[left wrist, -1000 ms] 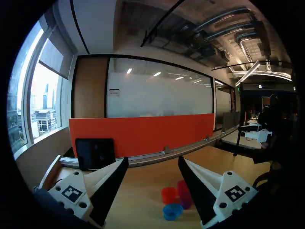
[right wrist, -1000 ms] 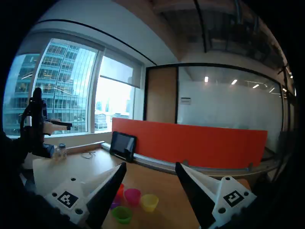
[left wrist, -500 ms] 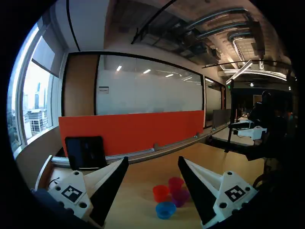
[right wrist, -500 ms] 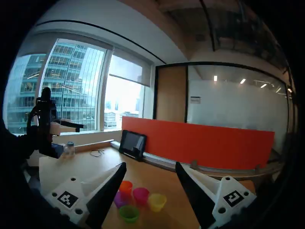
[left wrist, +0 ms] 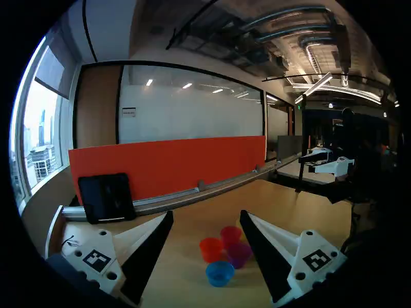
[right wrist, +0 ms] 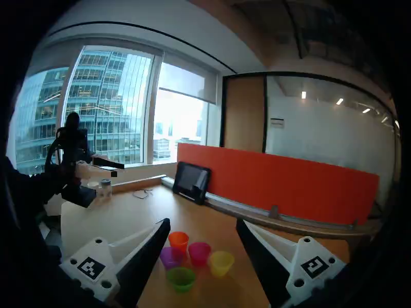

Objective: Pour water

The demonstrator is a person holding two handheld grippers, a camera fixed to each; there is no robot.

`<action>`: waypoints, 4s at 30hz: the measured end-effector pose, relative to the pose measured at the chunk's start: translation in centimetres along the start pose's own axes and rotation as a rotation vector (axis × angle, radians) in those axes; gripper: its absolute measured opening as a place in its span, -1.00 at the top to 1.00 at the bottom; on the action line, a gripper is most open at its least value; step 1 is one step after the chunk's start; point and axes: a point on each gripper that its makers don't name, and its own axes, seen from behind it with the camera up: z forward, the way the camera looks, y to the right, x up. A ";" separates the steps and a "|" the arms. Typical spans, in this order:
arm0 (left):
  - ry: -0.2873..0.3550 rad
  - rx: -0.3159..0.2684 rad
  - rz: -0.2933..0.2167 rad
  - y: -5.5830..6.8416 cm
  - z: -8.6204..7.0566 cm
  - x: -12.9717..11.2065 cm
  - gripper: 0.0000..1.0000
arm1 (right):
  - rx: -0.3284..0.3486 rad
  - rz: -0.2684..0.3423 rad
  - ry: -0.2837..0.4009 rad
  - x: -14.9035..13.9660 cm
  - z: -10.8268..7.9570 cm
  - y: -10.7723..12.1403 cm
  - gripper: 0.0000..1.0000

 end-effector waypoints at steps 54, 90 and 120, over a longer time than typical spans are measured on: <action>-0.330 -0.145 0.084 3.4 4.1 -18.7 -0.93 | 0.178 -0.048 -0.314 -18.0 3.1 -2.2 -0.99; -0.503 -0.205 0.081 3.1 7.9 -26.6 -0.93 | 0.276 -0.071 -0.485 -27.0 8.2 -4.1 -0.99; -0.485 -0.226 0.063 4.1 10.5 -26.5 -0.74 | 0.288 -0.056 -0.485 -27.3 10.2 -4.8 -0.99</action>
